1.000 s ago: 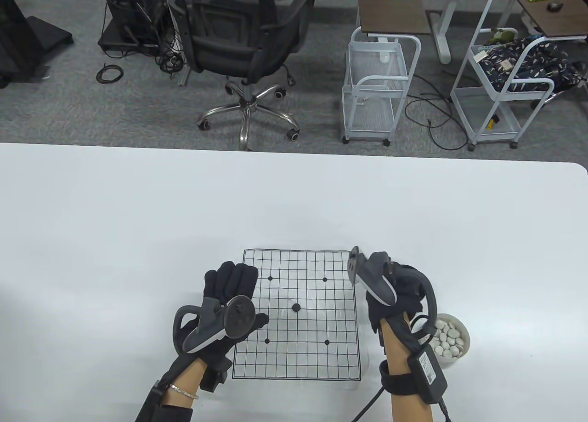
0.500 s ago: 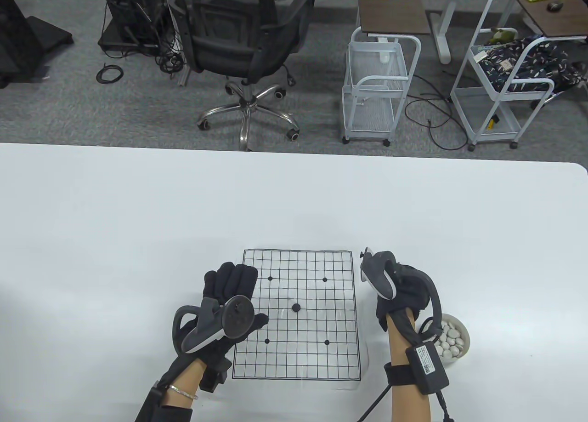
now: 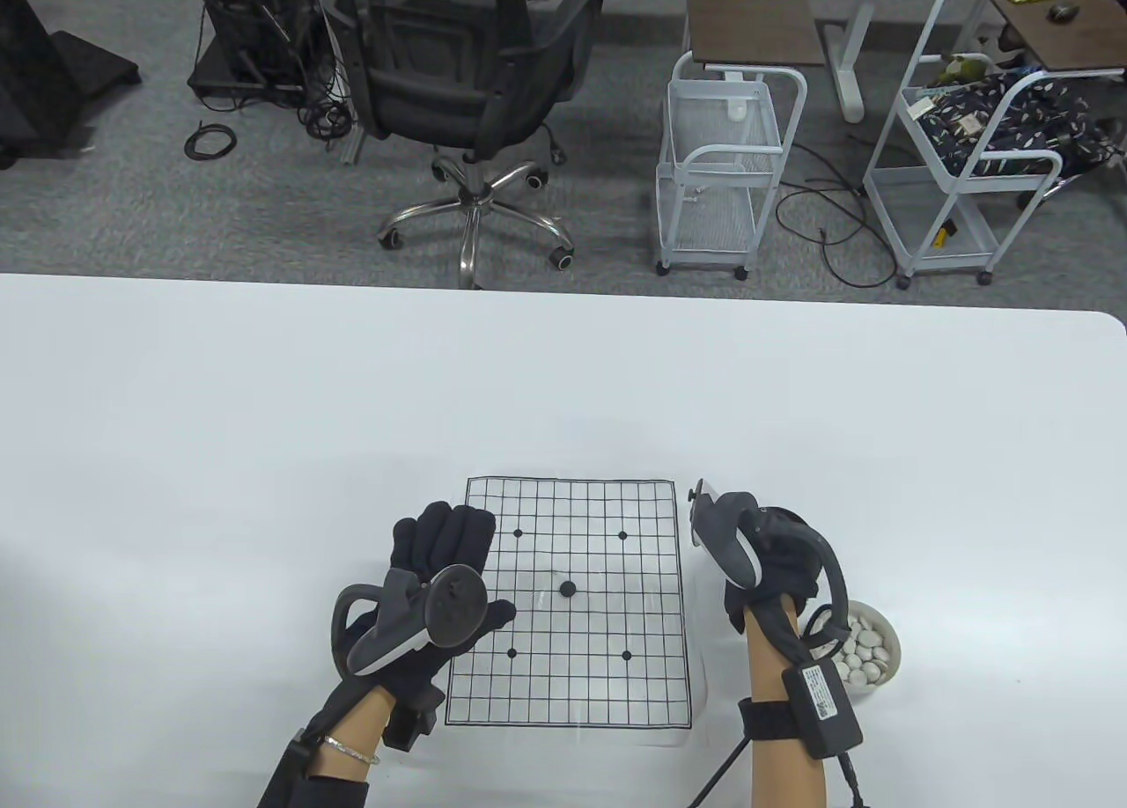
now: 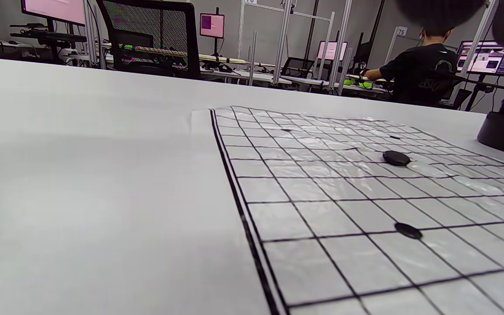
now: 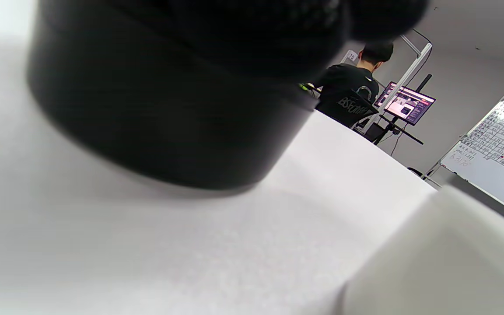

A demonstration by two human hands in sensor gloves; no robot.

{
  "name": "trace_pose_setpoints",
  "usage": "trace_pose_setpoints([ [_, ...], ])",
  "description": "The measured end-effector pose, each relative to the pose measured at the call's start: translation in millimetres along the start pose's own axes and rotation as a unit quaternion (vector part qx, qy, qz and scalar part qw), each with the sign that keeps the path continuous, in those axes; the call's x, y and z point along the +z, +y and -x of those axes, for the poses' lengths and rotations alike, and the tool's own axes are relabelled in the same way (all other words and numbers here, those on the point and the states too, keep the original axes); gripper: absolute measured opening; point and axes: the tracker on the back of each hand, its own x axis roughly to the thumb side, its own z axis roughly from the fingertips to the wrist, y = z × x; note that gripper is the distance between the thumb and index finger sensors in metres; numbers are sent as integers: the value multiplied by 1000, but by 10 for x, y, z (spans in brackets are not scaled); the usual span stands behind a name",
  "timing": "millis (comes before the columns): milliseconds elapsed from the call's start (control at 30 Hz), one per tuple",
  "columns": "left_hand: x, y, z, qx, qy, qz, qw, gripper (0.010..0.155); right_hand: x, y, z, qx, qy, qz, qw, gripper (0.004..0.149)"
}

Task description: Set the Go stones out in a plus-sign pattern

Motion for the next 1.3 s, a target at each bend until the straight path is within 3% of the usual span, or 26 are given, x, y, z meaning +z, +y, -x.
trace_pose_setpoints([
  [233,-4,-1,-2,-1,-1,1,1000,92,25,-92,48,-40,5,10,999,53],
  [467,-9,-3,-5,-2,-2,0,1000,92,173,-369,63,-101,-16,73,992,52],
  [633,-10,-3,-6,-1,-3,-1,1000,92,408,-665,19,-257,-122,101,953,52],
  [767,-10,-3,-6,-1,-3,-1,1000,92,534,-718,-169,-335,-213,57,916,54],
  [1033,-11,-6,-9,-2,-4,-1,1000,92,680,-546,-710,-317,-325,-36,890,53],
  [1300,-12,-10,-15,-3,-5,0,1000,92,801,-469,-966,-246,-325,-17,913,53],
])
